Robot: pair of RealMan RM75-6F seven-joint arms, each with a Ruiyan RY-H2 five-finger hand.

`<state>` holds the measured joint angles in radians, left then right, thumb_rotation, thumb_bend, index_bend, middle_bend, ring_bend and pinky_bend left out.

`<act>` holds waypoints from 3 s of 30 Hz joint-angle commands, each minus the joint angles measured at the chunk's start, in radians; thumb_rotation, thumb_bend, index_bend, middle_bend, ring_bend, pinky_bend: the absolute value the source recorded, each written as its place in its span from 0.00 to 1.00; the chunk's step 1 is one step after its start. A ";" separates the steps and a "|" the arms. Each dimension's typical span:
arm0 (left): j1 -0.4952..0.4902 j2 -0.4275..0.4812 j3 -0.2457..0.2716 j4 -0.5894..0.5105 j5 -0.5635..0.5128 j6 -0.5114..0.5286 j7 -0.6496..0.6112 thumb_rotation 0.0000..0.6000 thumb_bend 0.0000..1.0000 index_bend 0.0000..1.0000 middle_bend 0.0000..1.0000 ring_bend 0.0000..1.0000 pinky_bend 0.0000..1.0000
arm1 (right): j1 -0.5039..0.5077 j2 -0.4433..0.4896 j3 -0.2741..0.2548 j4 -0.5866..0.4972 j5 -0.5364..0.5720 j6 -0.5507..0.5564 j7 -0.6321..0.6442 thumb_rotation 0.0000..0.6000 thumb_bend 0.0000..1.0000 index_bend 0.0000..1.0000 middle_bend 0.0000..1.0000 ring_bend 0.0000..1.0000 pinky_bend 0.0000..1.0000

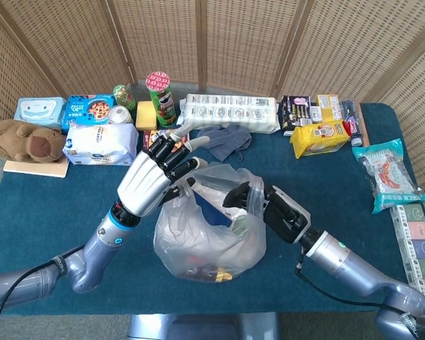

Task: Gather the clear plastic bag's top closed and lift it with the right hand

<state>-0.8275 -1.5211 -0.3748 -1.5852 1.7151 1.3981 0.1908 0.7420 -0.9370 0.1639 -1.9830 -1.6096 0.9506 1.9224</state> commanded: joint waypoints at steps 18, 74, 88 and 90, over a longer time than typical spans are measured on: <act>-0.059 0.028 -0.033 -0.047 -0.076 -0.044 0.002 1.00 0.11 0.35 0.22 0.08 0.22 | 0.047 -0.040 -0.055 0.076 -0.056 0.011 -0.084 0.25 0.09 0.30 0.29 0.19 0.11; -0.284 -0.065 -0.082 0.043 -0.193 -0.149 0.044 1.00 0.10 0.32 0.22 0.08 0.22 | 0.091 -0.122 -0.033 0.098 0.015 0.014 -0.083 0.24 0.10 0.28 0.29 0.18 0.10; -0.312 -0.081 -0.073 0.066 -0.201 -0.147 0.042 1.00 0.10 0.32 0.22 0.08 0.22 | 0.093 -0.136 -0.016 0.075 0.038 0.018 -0.078 0.24 0.10 0.28 0.29 0.18 0.11; -0.314 -0.081 -0.071 0.066 -0.202 -0.147 0.041 1.00 0.10 0.32 0.22 0.08 0.22 | 0.093 -0.140 -0.013 0.074 0.045 0.017 -0.082 0.25 0.11 0.28 0.29 0.18 0.11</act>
<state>-1.1417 -1.6025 -0.4460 -1.5188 1.5131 1.2510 0.2324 0.8353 -1.0755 0.1494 -1.9087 -1.5662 0.9677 1.8421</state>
